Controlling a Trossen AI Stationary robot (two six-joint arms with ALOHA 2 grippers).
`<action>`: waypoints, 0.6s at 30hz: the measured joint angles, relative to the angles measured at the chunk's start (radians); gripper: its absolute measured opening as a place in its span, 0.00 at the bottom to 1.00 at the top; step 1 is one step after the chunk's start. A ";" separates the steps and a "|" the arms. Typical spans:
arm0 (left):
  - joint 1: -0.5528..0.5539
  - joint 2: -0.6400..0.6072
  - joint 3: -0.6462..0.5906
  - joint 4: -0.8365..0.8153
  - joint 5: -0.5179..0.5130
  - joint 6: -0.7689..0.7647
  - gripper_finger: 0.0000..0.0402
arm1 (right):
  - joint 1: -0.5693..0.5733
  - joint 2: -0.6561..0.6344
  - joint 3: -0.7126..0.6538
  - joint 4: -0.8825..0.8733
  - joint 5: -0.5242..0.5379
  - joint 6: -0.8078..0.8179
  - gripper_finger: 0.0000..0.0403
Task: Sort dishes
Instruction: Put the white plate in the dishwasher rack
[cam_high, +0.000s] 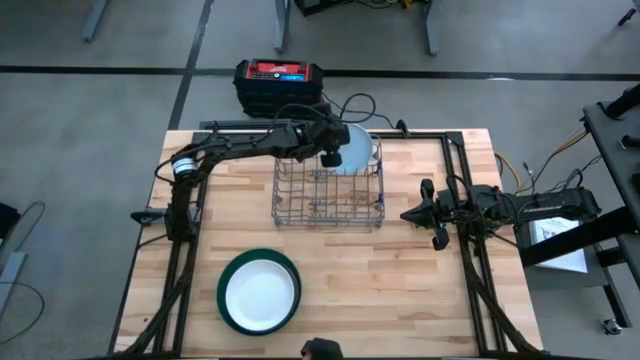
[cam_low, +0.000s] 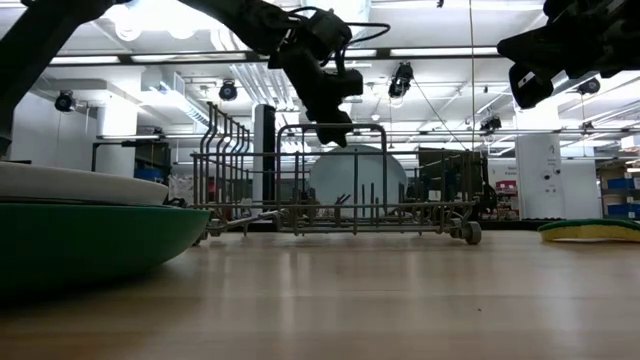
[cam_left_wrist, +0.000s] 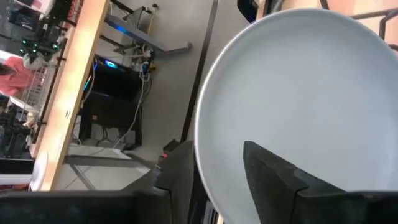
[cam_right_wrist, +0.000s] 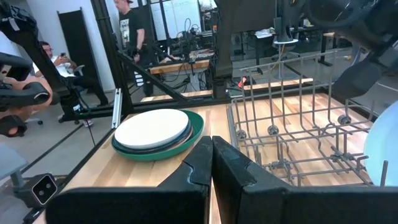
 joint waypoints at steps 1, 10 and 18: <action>0.000 0.000 0.004 0.000 0.000 0.000 0.34 | 0.000 0.000 0.000 0.000 0.000 0.000 0.00; -0.001 0.000 0.027 -0.011 0.005 0.009 0.38 | 0.000 0.000 0.000 0.000 0.000 0.000 0.00; -0.026 -0.034 0.027 -0.095 0.005 0.009 0.38 | 0.000 0.000 0.000 0.000 0.000 0.000 0.00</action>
